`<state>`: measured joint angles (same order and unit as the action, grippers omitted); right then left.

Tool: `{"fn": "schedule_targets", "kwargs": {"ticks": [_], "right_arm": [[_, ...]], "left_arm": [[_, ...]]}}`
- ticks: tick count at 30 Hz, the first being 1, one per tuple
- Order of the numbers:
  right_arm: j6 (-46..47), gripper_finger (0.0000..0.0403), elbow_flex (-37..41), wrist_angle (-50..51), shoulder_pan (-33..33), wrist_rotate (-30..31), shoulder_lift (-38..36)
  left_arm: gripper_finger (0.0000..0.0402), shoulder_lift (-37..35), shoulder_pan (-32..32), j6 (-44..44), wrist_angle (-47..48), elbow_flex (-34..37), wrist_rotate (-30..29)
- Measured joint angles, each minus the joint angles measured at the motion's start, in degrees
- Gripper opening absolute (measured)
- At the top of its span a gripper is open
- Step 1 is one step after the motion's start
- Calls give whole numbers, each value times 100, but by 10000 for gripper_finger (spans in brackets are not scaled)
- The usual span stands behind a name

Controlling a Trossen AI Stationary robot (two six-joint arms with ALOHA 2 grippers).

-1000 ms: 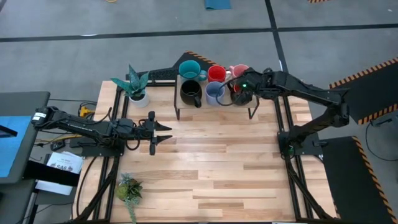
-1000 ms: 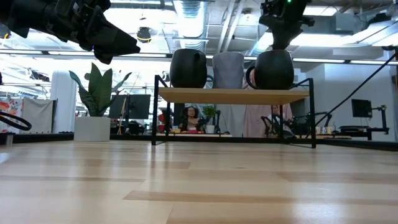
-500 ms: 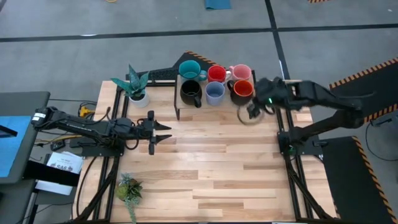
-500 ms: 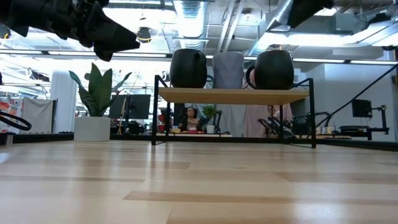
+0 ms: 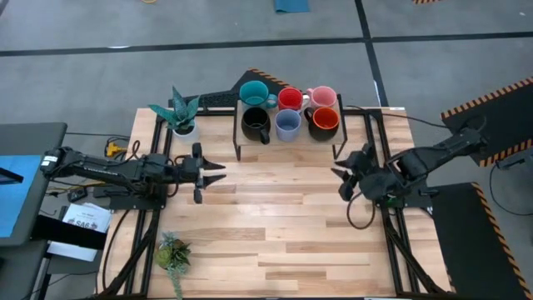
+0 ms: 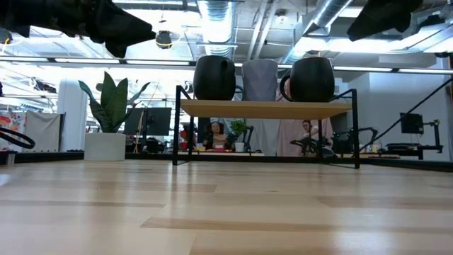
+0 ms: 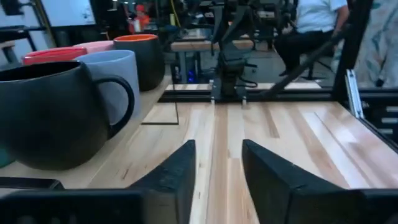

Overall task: Place coffee mugs
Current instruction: Return to Home Position

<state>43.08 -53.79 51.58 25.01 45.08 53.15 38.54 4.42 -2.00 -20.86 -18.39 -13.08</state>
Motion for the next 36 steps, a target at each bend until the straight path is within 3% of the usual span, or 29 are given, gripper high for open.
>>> {"fn": "schedule_targets", "kwargs": {"ticks": [7, 13, 22, 28, 36], "right_arm": [[-5, 82, 163, -103, 361, 159, 49], [-5, 19, 163, -66, 424, 161, 8], [-5, 21, 161, 15, 424, 131, -74], [-135, 17, 164, -26, 424, -46, -33], [-1052, 17, 1676, -2359, 411, -1086, -389]], "left_arm": [[9, -550, -98, 117, 261, 395, -147], [0, -1344, -94, 288, 200, 1083, -91], [0, -2512, -89, 648, 318, 1774, 238], [0, -2906, -87, 807, 753, 1773, 290], [0, -2921, -85, 870, 723, 1777, 452]]}}
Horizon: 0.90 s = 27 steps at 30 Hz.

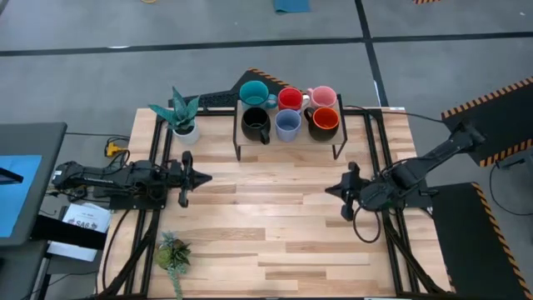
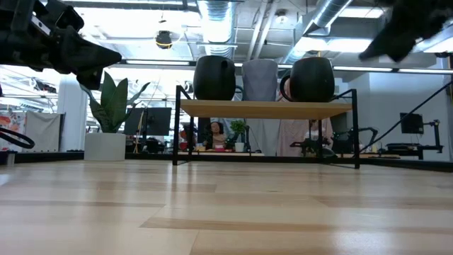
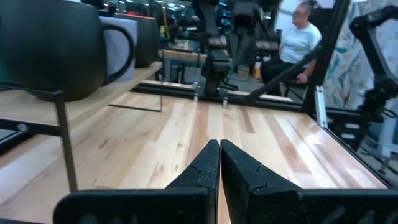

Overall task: Place coffee mugs
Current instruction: Return to Home Position

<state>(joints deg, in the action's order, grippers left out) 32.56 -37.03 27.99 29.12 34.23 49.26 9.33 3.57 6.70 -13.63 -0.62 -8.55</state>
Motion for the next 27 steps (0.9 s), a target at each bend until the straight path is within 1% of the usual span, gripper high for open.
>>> {"fn": "schedule_targets", "kwargs": {"ticks": [6, 10, 18, 25, 27], "right_arm": [[-305, 19, 1304, -1799, -7, -4, -425], [-611, 19, 1962, -2898, -96, -13, -697], [-1051, 20, 2876, -3813, -306, -237, -1052], [-1070, 21, 3632, -4708, -303, -314, -1071], [-1028, 21, 3654, -4683, -302, -320, -1065]], "left_arm": [[0, 1, 0, -190, -32, 2, -112], [0, 1, 0, -242, -32, 4, -127], [0, 1, 0, -260, 19, 9, -130], [0, 1, 0, -317, 237, 15, -149], [0, 4, 0, -365, 279, 15, -243]]}}
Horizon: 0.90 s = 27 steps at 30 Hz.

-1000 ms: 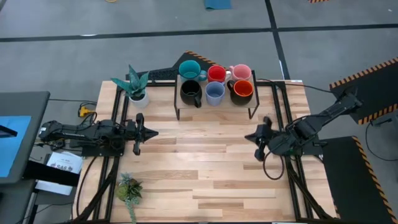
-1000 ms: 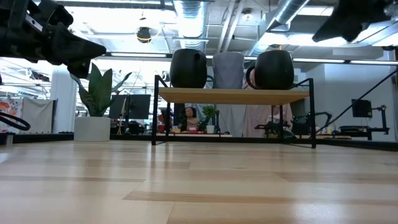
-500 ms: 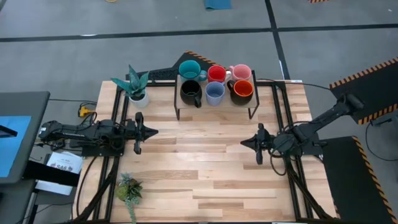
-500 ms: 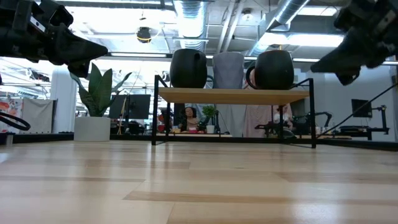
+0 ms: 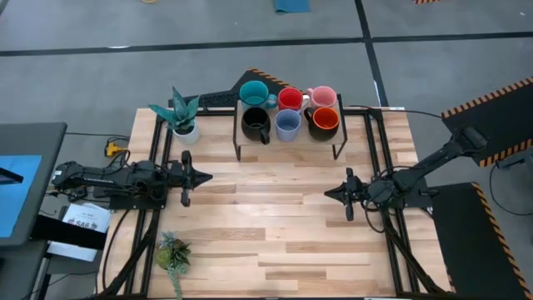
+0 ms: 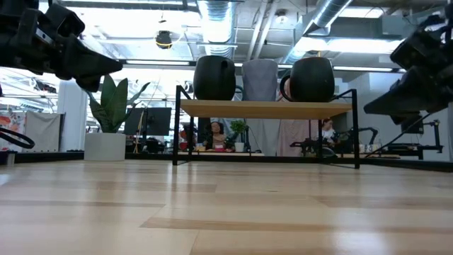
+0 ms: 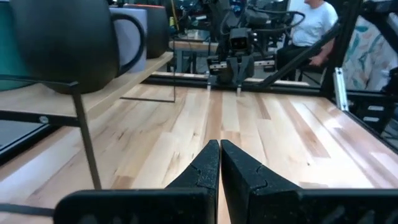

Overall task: Place coffee mugs
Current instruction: Return to Home Position

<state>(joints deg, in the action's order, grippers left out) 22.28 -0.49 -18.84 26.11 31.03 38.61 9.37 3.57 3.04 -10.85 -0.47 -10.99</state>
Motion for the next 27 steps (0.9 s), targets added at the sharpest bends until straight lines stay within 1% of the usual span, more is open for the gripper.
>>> {"fn": "schedule_targets", "kwargs": {"ticks": [5, 9, 13, 17, 21, 27], "right_arm": [[-366, 21, 2, -96, -15, -107, -8], [-575, 21, 2, -51, -201, -131, -142], [-774, 20, 4, 230, -462, -336, -395], [-887, 20, 7, 679, -733, -573, -896], [-884, 20, 7, 1424, -869, -729, -1561], [-1518, 20, -8, 1533, -852, -868, -2388]], "left_arm": [[0, 0, 0, -3, 1, 0, -319], [0, 0, -2, 8, 103, 0, -340], [0, -2, -2, 83, 246, 0, -338], [0, -2, -2, 92, 547, 0, -338], [0, 1, -2, 107, 790, -22, -308], [0, 0, -2, 108, 856, -39, -297]]}}
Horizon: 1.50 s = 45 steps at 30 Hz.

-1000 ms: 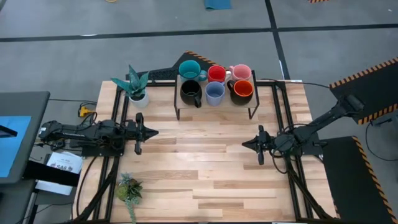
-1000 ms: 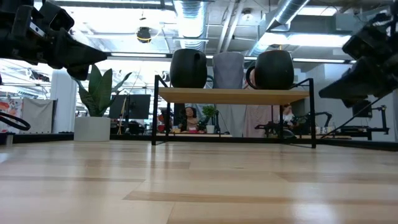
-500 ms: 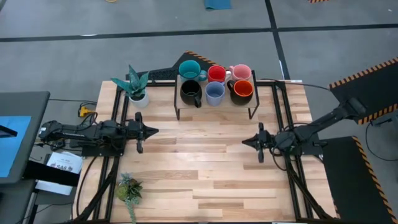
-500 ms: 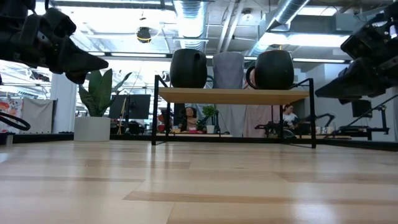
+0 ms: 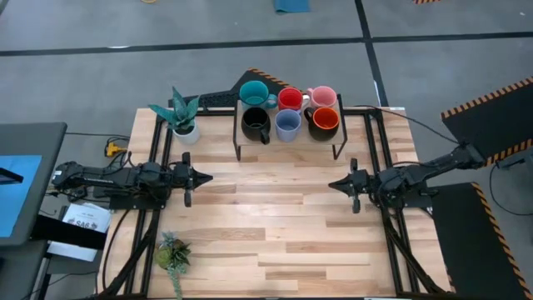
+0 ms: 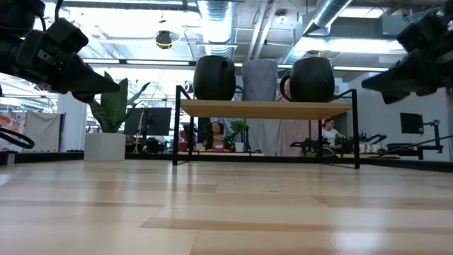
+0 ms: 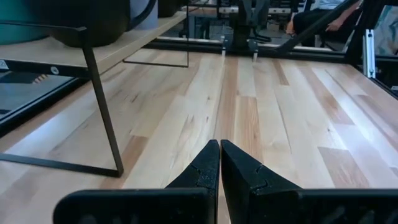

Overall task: Place coffee mugs
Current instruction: Return to Home Position

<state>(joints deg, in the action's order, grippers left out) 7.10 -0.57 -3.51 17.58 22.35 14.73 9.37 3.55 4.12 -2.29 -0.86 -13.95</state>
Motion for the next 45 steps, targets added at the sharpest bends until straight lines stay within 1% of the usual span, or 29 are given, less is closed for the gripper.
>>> {"fn": "schedule_targets", "kwargs": {"ticks": [3, 7, 12, 17, 22, 27, 33, 38, 41, 43, 45], "right_arm": [[-391, 21, -1, 15, 0, 2, -227], [-876, 26, -3, 31, -69, 11, -274], [-991, 37, -3, 41, -208, 11, -274], [-683, 32, -3, 49, -210, 11, -202], [-266, 29, -3, 51, -179, 4, 58], [-206, 33, -3, 51, -197, 13, 376], [5, 31, -31, -48, -124, 8, 397], [-3, 31, -365, -59, -9, 15, 275], [4, 33, -423, 319, -11, 111, 65], [129, 33, -429, 687, -12, 306, -145], [425, 32, -432, 1279, -20, 575, -429]], "left_arm": [[0, 0, 0, 0, 8, -7, -2], [0, 0, 0, 0, 21, -11, -7], [0, -9, 0, 3, -84, 23, -27], [0, -50, -2, 6, -126, 26, 2], [0, -52, -4, -50, -139, 28, 17], [0, -52, -4, -15, -144, 35, 20], [0, -52, -4, 0, -148, 39, 22], [0, -52, -4, 0, -155, 44, 22], [0, -52, -4, 0, -156, 44, 22], [0, -52, -4, 0, -157, 44, 24], [0, -52, -4, 0, -157, 46, 24]]}}
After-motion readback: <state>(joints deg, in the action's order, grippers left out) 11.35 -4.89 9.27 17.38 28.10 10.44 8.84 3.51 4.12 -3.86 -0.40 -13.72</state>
